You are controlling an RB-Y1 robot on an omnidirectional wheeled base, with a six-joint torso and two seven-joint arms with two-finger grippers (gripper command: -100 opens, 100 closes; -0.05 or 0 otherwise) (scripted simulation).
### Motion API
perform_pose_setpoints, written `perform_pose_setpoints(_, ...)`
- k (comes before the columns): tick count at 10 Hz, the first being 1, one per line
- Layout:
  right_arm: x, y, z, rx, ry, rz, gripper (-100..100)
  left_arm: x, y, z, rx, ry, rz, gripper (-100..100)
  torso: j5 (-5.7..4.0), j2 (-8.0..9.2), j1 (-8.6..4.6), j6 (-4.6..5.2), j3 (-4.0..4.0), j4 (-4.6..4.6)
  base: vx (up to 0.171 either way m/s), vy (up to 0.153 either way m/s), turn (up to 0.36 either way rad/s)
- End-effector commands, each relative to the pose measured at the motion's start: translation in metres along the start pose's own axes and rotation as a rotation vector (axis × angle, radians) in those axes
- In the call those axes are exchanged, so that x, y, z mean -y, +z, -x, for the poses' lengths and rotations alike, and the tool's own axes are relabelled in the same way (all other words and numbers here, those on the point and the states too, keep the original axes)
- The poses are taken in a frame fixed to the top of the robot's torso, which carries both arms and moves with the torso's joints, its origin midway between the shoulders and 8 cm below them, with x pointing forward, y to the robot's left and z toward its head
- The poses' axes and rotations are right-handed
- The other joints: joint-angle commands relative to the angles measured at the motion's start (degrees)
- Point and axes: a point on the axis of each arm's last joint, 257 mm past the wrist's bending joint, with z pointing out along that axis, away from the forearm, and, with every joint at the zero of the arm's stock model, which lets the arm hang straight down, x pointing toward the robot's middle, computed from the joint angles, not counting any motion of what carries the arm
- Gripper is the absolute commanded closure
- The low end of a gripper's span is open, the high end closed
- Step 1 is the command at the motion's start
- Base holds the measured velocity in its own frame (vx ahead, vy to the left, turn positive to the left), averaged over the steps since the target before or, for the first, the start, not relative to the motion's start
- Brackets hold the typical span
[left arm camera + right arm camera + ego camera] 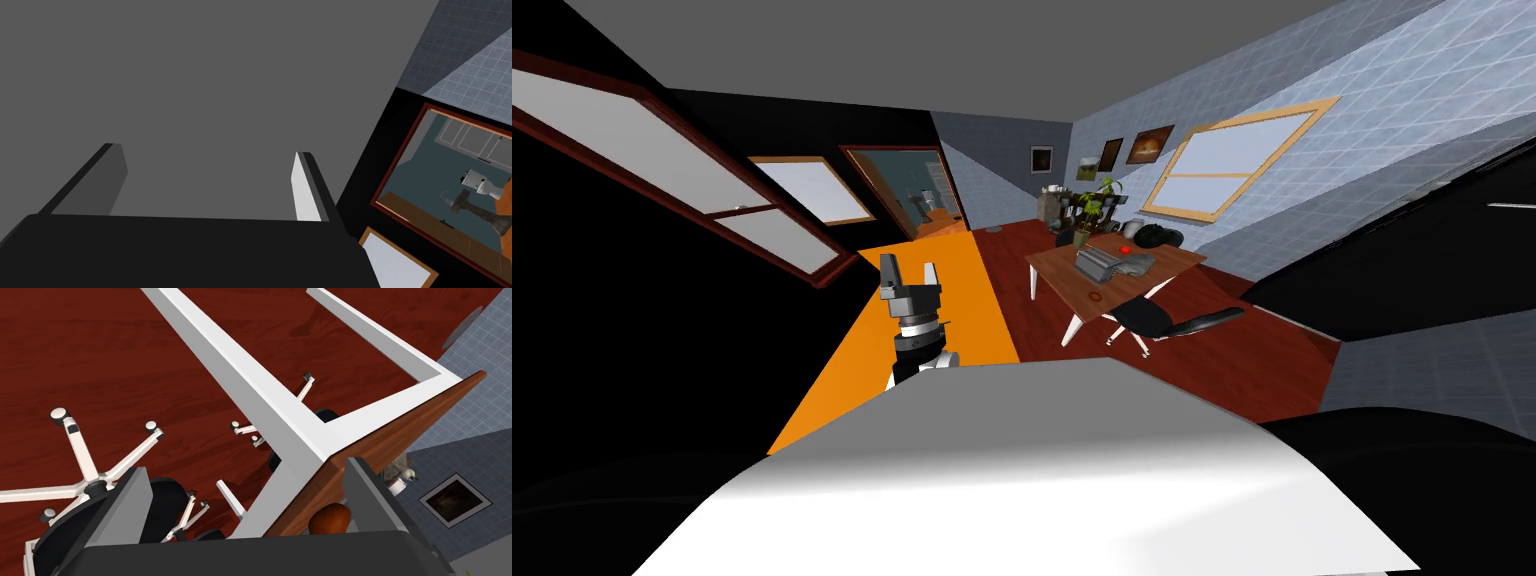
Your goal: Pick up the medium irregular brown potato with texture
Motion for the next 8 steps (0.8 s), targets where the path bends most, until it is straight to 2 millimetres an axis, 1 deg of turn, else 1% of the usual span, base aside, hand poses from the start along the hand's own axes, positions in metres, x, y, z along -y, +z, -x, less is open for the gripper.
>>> perform_pose_setpoints(1, 0.026, -0.002, -0.005, -0.032, -0.06, -0.059, -100, 0.0, 0.0, 0.0, 0.0, 0.0, 0.0, 0, 0.0, 0.0, 0.0, 0.0, 0.0, 0.0, -0.006, 0.035, 0.353)
perform_pose_setpoints(2, 0.039, -0.005, -0.006, -0.034, -0.06, -0.085, -100, 0.0, 0.0, 0.0, 0.0, 0.0, 0.0, 0, 0.0, -0.03, 0.04, -0.1, -0.01, 0.01, 0.0, 0.022, 0.174)
perform_pose_setpoints(3, 0.053, -0.006, -0.007, -0.061, -0.121, -0.119, -100, 0.0, 0.0, 0.0, 0.0, 0.0, 0.0, 0, 0.01, -0.03, 0.03, -0.01, -0.02, -0.01, 0.001, 0.038, 0.304)
perform_pose_setpoints(4, 0.072, -0.012, -0.007, -0.064, -0.121, -0.157, -100, 0.0, 0.0, 0.0, 0.0, 0.0, 0.0, 0, 0.01, -0.05, 0.06, -0.08, -0.03, 0.0, 0.004, 0.027, 0.18)
perform_pose_setpoints(5, 0.093, -0.016, -0.006, -0.09, -0.185, -0.205, -100, 0.0, 0.0, 0.0, 0.0, 0.0, 0.0, 0, 0.0, -0.05, 0.04, -0.01, -0.03, -0.01, 0.012, 0.044, 0.318)
perform_pose_setpoints(6, 0.102, -0.02, -0.005, -0.092, -0.185, -0.224, -100, 0.0, 0.0, 0.0, 0.0, 0.0, 0.0, 0, 0.02, -0.08, 0.08, -0.07, -0.04, -0.01, 0.016, 0.037, 0.199)
perform_pose_setpoints(7, 0.105, -0.02, -0.005, -0.092, -0.186, -0.228, -100, 0.0, 0.0, 0.0, 0.0, 0.0, 0.0, 0, 0.02, -0.08, 0.08, -0.01, -0.05, -0.02, 0.01, 0.015, -0.019)
perform_pose_setpoints(8, 0.126, -0.027, -0.001, -0.117, -0.252, -0.276, -100, 0.0, 0.0, 0.0, 0.0, 0.0, 0.0, 0, 0.0, -0.06, 0.02, 0.01, -0.04, -0.01, 0.021, 0.025, 0.26)
